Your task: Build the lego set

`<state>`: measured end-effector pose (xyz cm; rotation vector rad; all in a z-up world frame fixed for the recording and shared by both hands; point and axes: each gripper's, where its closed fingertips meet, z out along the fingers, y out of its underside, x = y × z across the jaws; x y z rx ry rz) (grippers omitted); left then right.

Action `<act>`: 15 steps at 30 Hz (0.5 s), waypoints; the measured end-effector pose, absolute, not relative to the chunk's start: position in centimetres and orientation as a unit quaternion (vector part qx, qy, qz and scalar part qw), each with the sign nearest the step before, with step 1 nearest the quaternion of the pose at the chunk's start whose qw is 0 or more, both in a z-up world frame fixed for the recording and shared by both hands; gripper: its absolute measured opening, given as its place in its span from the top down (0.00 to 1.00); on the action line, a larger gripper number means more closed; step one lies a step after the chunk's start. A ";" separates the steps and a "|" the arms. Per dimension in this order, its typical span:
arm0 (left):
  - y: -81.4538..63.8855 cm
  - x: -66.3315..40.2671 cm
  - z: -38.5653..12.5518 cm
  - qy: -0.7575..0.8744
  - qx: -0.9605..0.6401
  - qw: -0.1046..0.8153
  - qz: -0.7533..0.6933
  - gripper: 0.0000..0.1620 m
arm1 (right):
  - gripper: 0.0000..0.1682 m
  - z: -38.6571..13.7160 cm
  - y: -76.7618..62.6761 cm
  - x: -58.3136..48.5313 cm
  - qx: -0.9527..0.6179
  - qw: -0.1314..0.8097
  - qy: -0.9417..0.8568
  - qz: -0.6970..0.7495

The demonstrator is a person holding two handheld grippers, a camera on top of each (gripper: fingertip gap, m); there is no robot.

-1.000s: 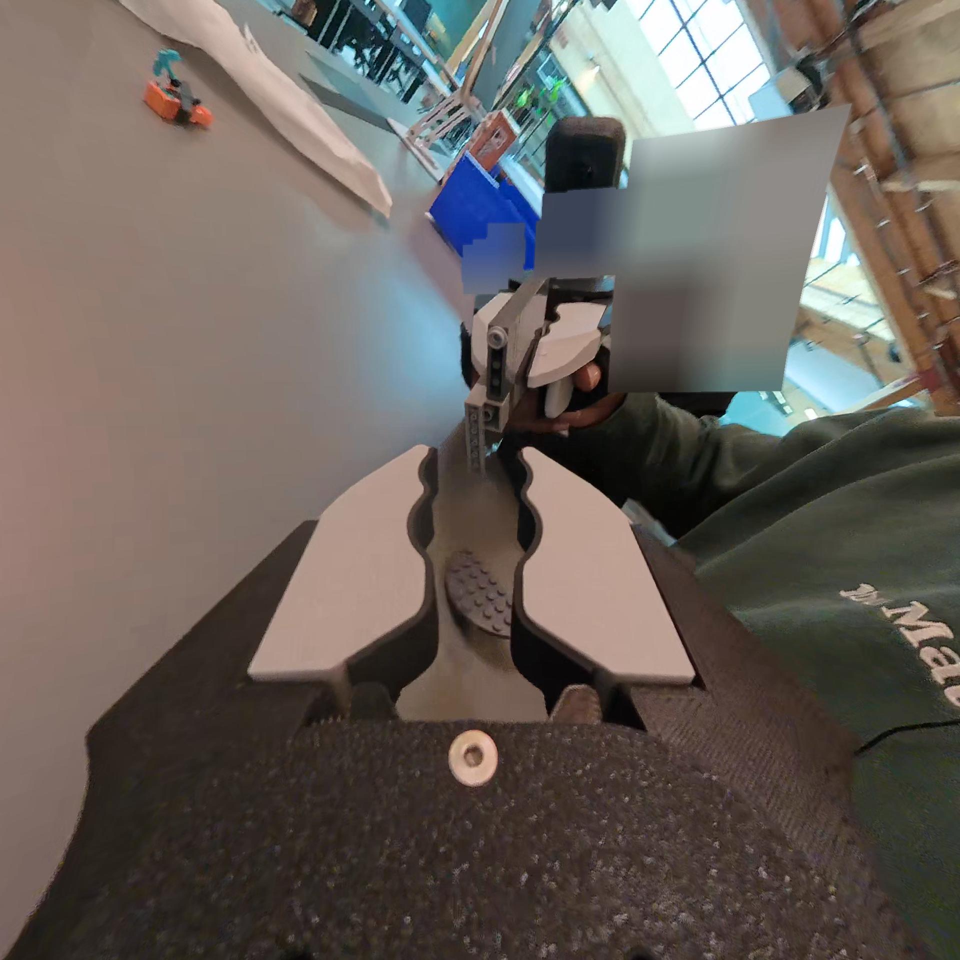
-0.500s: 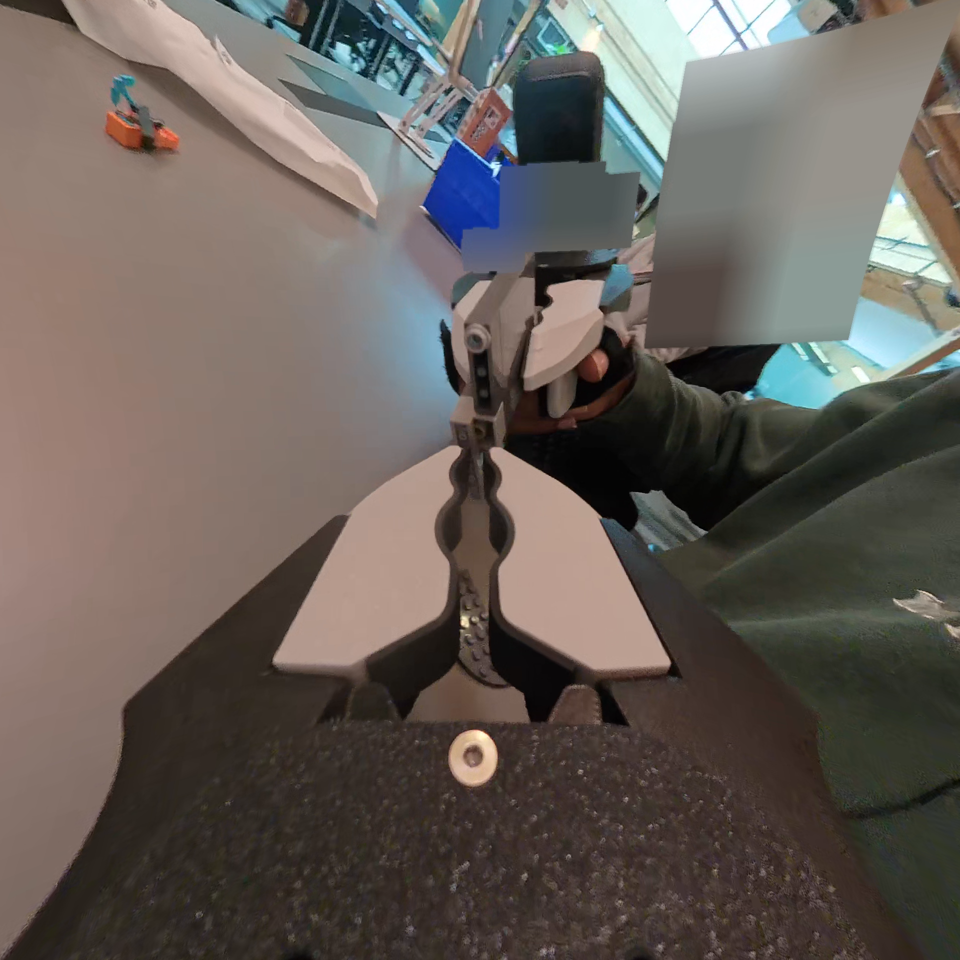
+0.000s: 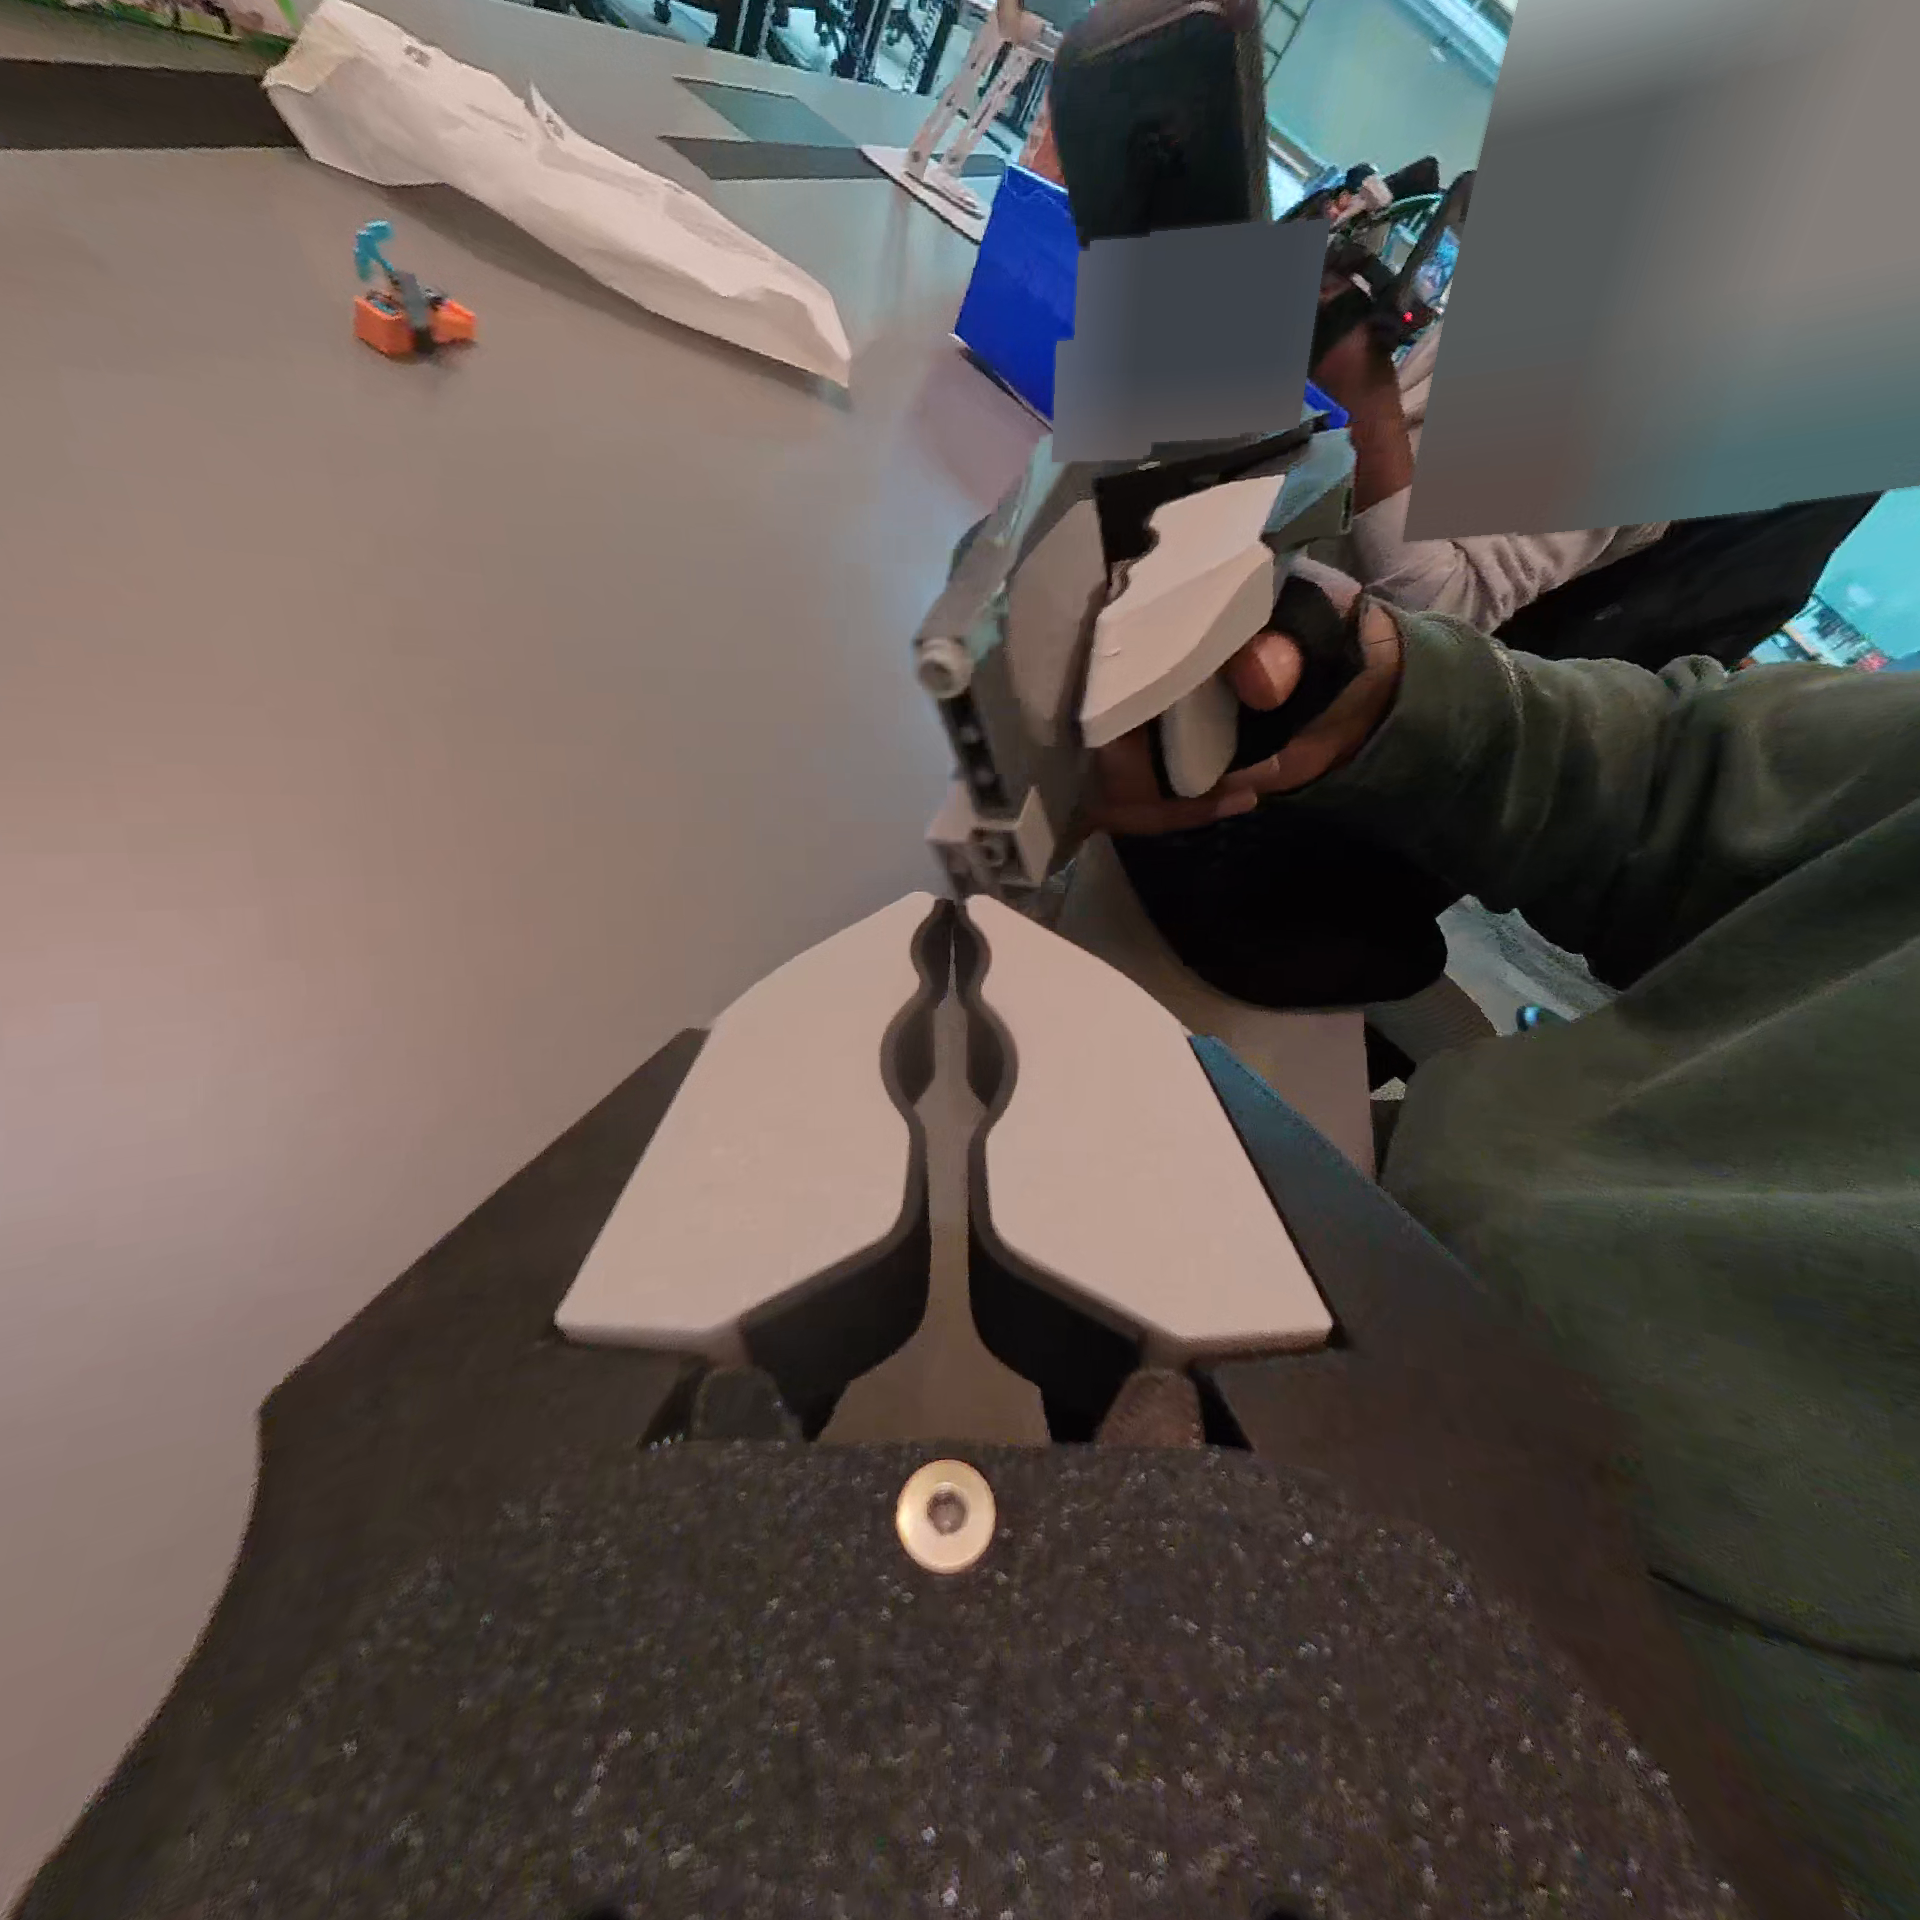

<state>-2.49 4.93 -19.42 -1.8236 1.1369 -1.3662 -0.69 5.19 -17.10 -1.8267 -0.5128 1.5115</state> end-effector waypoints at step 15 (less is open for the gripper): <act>4.8 -2.6 -20.4 0.444 -0.714 0.278 -0.463 1.00 | 0.91 -17.7 5.6 -1.1 -0.714 0.357 -0.176 0.576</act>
